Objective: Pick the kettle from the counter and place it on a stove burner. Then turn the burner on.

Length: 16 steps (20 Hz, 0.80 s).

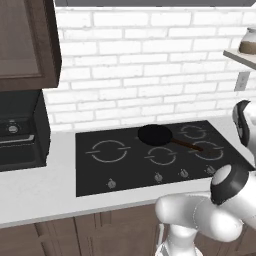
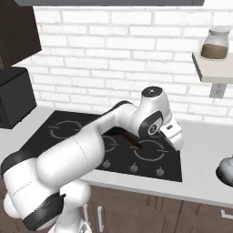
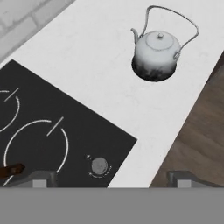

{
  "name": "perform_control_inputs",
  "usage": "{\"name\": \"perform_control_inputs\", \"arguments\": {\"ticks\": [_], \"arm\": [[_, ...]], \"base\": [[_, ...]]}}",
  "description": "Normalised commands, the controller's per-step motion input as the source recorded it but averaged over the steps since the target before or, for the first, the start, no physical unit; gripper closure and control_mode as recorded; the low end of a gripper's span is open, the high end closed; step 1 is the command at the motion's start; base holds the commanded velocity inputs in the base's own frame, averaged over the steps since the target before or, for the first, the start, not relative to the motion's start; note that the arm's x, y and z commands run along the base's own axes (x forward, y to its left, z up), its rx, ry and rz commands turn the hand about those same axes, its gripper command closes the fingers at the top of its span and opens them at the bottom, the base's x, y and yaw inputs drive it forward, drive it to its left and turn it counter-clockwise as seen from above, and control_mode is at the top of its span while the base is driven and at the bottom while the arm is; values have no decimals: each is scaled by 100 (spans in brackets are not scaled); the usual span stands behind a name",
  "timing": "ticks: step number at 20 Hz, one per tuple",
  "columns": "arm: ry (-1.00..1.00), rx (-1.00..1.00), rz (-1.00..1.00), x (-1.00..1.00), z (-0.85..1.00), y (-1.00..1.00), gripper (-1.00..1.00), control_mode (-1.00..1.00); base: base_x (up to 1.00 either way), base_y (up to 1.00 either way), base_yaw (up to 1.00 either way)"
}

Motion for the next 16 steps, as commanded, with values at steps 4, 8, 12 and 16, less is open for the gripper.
{"name": "perform_control_inputs", "arguments": {"ticks": [4, 8, 12, 16], "arm": [[1, -7, -2, 17, 19, -69, -100, -100], [4, -1, -5, 0, 26, -88, -100, -100], [0, 0, -8, 0, 1, -93, -100, -100], [0, 0, -6, 0, -7, -80, -100, -100]], "base": [[0, 0, 0], [0, 0, 0], [0, 0, 0], [0, 0, 0]]}}
